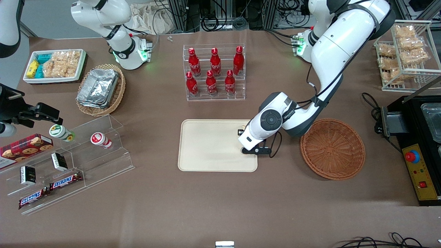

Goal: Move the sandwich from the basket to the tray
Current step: 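Lower the sandwich onto the tray and open the left gripper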

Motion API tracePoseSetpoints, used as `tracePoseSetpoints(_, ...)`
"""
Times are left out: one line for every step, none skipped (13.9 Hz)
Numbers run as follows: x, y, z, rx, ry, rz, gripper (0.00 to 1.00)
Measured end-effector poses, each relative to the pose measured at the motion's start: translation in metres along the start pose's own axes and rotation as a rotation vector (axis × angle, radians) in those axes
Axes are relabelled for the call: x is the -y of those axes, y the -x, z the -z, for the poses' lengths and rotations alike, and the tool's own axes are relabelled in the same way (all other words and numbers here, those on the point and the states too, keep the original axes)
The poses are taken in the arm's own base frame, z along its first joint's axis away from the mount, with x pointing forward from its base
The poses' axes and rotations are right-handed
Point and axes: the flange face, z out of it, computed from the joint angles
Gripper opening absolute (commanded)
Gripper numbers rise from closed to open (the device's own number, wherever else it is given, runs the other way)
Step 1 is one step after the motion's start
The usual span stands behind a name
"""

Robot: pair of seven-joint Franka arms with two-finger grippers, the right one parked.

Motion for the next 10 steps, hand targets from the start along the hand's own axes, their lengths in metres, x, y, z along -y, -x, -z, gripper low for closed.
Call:
tracePoseSetpoints(0.000,0.000,0.000,-0.001,0.000,0.004,0.99)
tracePoseSetpoints(0.000,0.000,0.001,-0.001,0.000,0.008,0.99)
tracePoseSetpoints(0.000,-0.001,0.001,-0.002,0.000,0.012,0.99)
tracePoseSetpoints(0.001,-0.002,0.002,-0.001,-0.002,0.016,0.99)
tracePoseSetpoints(0.003,-0.003,0.004,0.002,-0.007,0.022,1.00)
tracePoseSetpoints(0.005,-0.006,0.010,0.010,-0.018,0.030,1.00)
tracePoseSetpoints(0.009,-0.012,0.020,0.019,-0.035,0.042,1.00)
tracePoseSetpoints(0.014,-0.018,0.035,0.031,-0.056,0.055,0.99)
tracePoseSetpoints(0.017,-0.024,0.052,0.041,-0.076,0.067,0.99)
tracePoseSetpoints(0.020,-0.028,0.070,0.045,-0.091,0.077,0.99)
